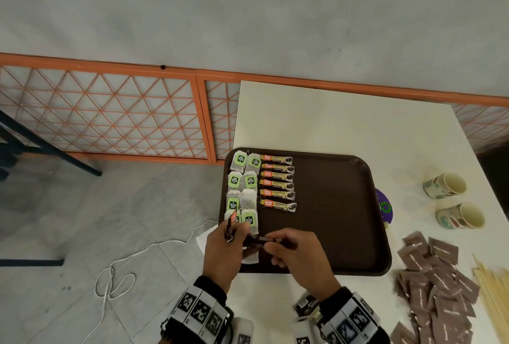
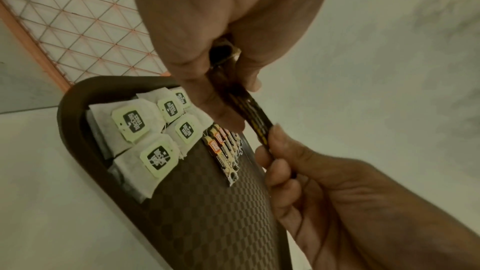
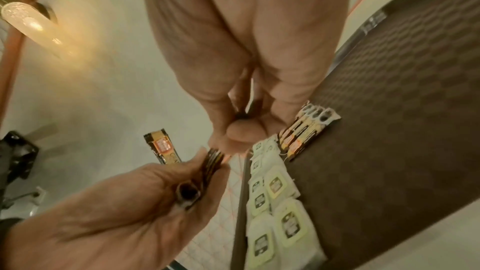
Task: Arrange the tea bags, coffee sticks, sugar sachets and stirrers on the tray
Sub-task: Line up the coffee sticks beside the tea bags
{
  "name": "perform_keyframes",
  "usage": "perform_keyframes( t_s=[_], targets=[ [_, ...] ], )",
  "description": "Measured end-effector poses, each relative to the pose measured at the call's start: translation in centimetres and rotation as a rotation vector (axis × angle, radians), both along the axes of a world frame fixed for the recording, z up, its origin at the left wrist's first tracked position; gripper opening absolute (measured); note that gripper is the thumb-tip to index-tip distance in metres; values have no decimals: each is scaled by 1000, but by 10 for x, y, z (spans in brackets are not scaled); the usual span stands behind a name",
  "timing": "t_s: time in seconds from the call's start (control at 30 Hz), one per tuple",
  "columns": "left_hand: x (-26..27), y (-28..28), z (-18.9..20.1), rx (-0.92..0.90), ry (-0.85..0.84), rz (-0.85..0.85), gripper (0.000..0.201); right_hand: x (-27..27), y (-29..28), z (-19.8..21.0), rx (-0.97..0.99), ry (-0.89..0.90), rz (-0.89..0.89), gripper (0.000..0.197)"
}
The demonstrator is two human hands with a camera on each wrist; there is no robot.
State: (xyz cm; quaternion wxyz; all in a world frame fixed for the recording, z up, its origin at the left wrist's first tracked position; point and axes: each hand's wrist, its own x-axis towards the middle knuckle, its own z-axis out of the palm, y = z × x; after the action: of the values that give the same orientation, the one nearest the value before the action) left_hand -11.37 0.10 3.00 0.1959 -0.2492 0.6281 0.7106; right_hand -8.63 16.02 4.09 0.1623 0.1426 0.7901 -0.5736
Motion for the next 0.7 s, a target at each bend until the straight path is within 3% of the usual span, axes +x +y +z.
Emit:
perform_keyframes(
  t_s=[0.17, 0.23, 0.33, 0.43, 0.7],
  targets=[
    [12, 1, 6, 186, -134, -75, 22, 15, 23, -11, 313, 560, 155, 24],
    [15, 2, 7, 177, -93, -40, 14, 22, 33, -13, 316, 600, 208, 27],
    [16, 6, 6, 38, 17, -29, 10, 28, 41, 0, 84, 317, 153, 23],
    [17, 11, 4, -59, 91, -56, 10, 25, 43, 7, -200, 47, -55, 16],
    [21, 19, -7, -91, 103, -39, 6, 11, 41, 10, -496, -169, -353, 24]
  ],
)
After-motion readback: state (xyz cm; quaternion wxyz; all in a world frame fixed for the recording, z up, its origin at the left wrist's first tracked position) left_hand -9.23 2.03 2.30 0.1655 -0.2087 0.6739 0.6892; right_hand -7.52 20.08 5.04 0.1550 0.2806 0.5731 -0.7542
